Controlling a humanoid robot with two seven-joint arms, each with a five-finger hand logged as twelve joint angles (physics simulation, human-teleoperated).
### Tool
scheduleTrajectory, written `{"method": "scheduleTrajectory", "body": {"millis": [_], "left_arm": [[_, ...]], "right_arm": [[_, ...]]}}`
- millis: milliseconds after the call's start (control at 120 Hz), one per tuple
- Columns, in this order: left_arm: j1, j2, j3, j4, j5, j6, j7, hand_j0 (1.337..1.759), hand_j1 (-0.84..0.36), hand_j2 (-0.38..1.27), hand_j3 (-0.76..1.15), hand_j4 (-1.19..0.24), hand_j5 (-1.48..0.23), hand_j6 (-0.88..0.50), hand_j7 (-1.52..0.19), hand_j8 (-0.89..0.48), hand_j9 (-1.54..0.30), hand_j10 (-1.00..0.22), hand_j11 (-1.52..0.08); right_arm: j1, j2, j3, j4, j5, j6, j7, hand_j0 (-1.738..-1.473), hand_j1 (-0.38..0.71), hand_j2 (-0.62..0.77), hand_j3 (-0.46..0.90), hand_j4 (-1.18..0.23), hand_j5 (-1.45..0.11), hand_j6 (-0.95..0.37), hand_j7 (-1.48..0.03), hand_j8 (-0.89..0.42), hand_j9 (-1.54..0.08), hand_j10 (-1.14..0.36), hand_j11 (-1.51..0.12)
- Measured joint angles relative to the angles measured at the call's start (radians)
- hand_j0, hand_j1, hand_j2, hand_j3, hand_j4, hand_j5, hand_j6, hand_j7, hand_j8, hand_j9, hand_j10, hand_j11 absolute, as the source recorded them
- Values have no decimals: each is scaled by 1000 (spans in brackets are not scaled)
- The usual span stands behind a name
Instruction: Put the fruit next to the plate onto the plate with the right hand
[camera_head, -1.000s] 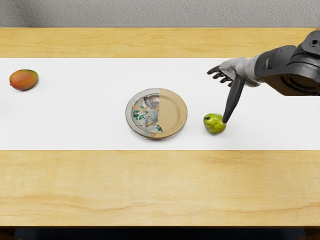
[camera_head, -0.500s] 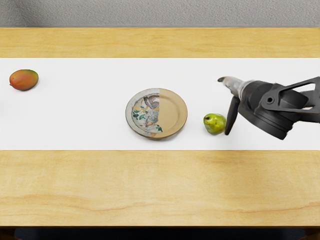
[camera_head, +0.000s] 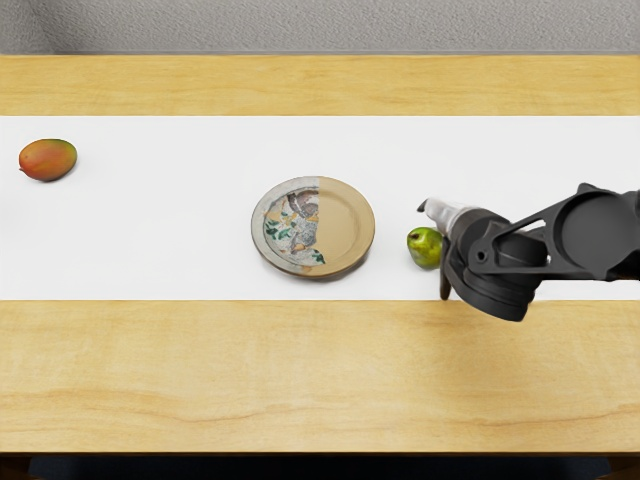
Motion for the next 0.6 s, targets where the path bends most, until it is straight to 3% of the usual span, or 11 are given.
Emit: {"method": "scheduleTrajectory", "body": {"millis": [600], "left_arm": [[0, 0, 0, 0, 0, 0, 0, 1658, 349, 0, 0, 0, 0, -1, 0, -1, 0, 0, 0]], "right_arm": [[-28, 80, -10, -119, 7, 0, 0, -1658, -42, -51, 0, -257, -333, -257, -333, -257, -333, -257, -333]]}}
